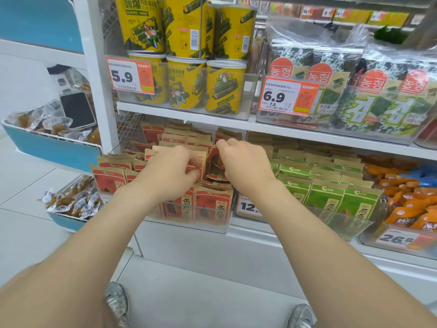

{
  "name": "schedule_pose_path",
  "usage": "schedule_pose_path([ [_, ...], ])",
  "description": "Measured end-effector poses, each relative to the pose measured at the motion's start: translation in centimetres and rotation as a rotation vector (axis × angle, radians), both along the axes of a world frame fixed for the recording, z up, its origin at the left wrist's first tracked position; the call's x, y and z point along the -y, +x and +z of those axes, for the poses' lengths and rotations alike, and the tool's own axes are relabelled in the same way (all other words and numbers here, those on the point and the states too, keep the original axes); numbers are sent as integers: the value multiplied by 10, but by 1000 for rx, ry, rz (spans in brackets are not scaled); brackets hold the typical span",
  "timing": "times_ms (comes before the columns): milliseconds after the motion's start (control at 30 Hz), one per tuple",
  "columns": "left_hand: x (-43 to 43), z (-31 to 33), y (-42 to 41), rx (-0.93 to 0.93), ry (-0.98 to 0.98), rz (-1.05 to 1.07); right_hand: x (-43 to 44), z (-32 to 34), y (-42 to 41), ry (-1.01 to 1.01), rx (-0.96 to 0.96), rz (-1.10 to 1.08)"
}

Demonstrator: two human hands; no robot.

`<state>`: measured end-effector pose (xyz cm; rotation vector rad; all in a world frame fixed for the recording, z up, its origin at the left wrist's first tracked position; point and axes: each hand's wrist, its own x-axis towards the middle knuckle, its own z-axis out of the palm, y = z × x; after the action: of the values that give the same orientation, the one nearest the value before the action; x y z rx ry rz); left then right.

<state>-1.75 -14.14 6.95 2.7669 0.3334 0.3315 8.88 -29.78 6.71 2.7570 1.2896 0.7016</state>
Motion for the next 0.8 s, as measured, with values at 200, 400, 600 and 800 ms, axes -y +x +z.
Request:
schedule_pose_path([
  [200,-7,0,5,-41,-11,-65,-16,25,-2,-98,83,-86],
  [400,-14,-2,6,-58,-29,-90,-22,11,-3,-208,26,-117],
  [600,-15,-4,5,-70,-17,-105,-22,-8,38,-273,-267,-3],
  [800,-14,0,4,-93,22,-107,-13,-3,49,-281,-376,29],
])
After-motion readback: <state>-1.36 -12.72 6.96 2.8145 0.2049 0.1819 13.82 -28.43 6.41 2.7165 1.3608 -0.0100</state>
